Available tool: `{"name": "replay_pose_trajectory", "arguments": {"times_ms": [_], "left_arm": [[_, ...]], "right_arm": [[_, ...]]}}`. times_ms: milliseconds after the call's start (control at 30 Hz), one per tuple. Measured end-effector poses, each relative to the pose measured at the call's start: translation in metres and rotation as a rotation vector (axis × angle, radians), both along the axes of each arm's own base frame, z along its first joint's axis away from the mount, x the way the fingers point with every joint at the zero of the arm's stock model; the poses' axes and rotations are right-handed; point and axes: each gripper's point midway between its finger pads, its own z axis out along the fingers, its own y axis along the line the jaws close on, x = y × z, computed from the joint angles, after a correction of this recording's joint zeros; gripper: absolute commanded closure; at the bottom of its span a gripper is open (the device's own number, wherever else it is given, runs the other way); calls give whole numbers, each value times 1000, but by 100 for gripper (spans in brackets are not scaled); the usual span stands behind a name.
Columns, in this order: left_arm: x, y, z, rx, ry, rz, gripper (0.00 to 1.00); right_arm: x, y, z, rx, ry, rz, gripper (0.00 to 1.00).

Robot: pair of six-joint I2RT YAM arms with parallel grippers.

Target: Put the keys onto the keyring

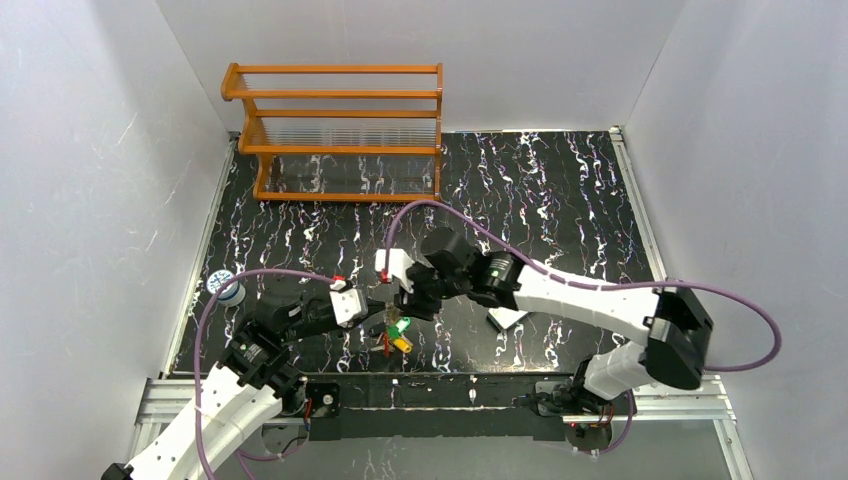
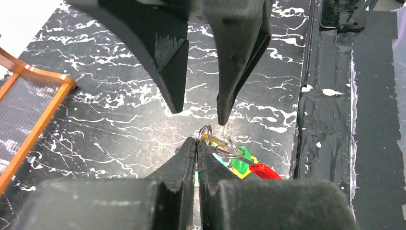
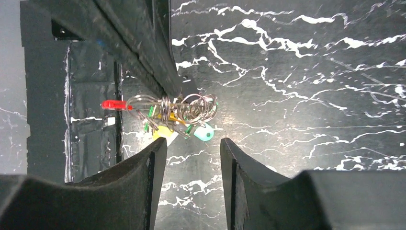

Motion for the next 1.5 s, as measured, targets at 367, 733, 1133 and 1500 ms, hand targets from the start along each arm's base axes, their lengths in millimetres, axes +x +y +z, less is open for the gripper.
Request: {"name": "replay_pose_trajectory", "arguments": {"times_ms": [367,733,1133,1500], "left_arm": [[-3,1,10,-31,-33,-6,100],[-6,0,14,-44,-45,-18,100],[-5,0,17,-51,-55,-19,100],[-5,0,16,-50,-55,-18,100]], "right_arm": [[-18,-14,58,402,-156,52,46],[-26,2,68,528,-114,88,56],[-20,13,44,488,-52,48,68],[-17,13,41,480,-58,32,86]]}}
